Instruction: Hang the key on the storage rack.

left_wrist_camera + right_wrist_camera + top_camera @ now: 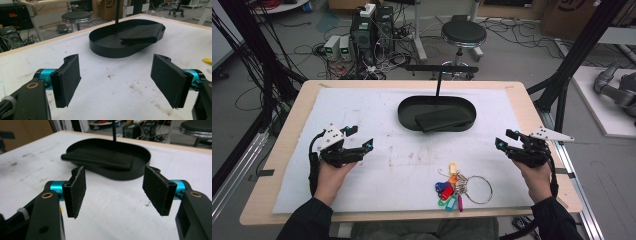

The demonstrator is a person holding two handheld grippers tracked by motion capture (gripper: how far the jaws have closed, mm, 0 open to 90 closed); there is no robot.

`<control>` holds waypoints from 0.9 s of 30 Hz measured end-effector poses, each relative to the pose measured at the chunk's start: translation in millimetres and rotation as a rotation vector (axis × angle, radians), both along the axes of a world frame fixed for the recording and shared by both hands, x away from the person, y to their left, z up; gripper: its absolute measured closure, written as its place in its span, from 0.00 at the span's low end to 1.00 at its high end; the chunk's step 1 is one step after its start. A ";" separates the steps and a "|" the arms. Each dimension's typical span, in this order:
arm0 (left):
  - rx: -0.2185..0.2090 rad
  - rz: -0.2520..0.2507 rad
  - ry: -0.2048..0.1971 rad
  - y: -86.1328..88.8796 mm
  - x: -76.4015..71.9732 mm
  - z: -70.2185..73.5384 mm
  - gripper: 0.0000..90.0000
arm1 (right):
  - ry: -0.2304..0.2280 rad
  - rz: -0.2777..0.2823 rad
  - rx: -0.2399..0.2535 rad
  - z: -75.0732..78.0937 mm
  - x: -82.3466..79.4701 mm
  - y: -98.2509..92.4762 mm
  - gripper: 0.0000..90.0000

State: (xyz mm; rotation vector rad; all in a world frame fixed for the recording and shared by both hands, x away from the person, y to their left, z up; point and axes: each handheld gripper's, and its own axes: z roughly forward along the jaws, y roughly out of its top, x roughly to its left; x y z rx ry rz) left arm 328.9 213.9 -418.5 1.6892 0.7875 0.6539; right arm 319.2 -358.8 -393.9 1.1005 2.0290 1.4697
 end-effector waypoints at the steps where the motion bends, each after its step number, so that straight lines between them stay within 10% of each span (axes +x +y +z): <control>1: 0.006 0.006 0.000 1.8 0.1 -0.7 0.26 | 0.006 0.009 -0.007 -1.2 -4.4 0.2 0.46; 10: 0.008 0.024 0.020 6.1 5.7 -7.2 0.26 | 0.090 0.072 -0.112 -24.9 -36.2 9.6 0.65; 27: 0.064 -0.033 0.021 -14.5 9.5 -11.5 0.26 | 0.256 0.184 -0.327 -53.4 -40.8 37.5 0.81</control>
